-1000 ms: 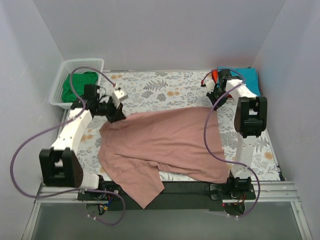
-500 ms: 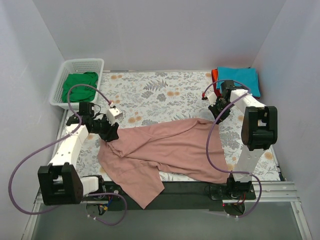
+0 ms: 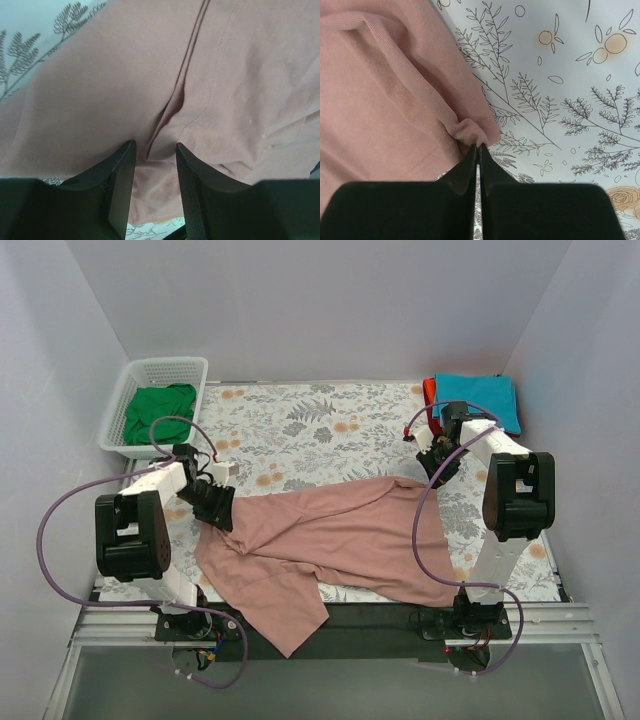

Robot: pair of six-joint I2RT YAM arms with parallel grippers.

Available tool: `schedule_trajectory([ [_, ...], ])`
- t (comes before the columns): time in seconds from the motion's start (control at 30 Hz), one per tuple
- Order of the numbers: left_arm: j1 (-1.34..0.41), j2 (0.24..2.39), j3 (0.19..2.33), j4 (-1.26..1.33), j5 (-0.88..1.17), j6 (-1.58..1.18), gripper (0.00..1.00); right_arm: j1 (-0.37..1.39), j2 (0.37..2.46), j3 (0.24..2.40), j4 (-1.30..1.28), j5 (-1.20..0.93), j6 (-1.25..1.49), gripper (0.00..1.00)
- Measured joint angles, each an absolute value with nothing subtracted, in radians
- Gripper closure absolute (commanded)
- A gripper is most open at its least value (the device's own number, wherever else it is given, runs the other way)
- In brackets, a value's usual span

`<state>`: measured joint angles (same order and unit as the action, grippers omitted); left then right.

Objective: Fold and stack the t-shirts
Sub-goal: Flatten the tshirt out

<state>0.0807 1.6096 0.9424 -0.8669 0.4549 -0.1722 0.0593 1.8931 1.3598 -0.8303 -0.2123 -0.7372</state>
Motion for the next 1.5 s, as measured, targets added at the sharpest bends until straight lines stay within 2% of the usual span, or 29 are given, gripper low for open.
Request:
schedule_trajectory([
  [0.2, 0.080, 1.635, 0.923, -0.872, 0.451, -0.190, 0.63, 0.059, 1.893, 1.360, -0.831, -0.212, -0.737, 0.99],
  [0.27, 0.081, 1.635, 0.923, -0.872, 0.453, -0.193, 0.67, 0.059, 1.893, 1.360, -0.831, -0.212, -0.737, 0.99],
  [0.4, 0.081, 1.635, 0.923, -0.877, 0.462, -0.199, 0.83, 0.059, 1.893, 1.360, -0.831, -0.212, -0.737, 0.99],
  [0.43, 0.081, 1.635, 0.927, -0.887, 0.469, -0.202, 0.89, 0.059, 1.893, 1.360, -0.832, -0.212, -0.737, 0.99],
  [0.47, 0.081, 1.635, 0.928, -0.888, 0.471, -0.202, 1.00, 0.059, 1.893, 1.360, -0.832, -0.213, -0.737, 0.99],
  [0.7, 0.081, 1.602, 1.060, -0.937, 0.525, -0.220, 1.00, 0.058, 1.893, 1.387, -0.839, -0.214, -0.736, 0.99],
  [1.17, 0.096, 1.579, 1.378, -0.860, 0.479, -0.310, 1.00, 0.023, 1.867, 1.507, -0.844, -0.228, -0.720, 0.99],
  [1.5, 0.104, 1.575, 1.596, -0.678, 0.389, -0.409, 1.00, -0.027, 1.855, 1.806, -0.865, -0.261, -0.645, 0.99],
])
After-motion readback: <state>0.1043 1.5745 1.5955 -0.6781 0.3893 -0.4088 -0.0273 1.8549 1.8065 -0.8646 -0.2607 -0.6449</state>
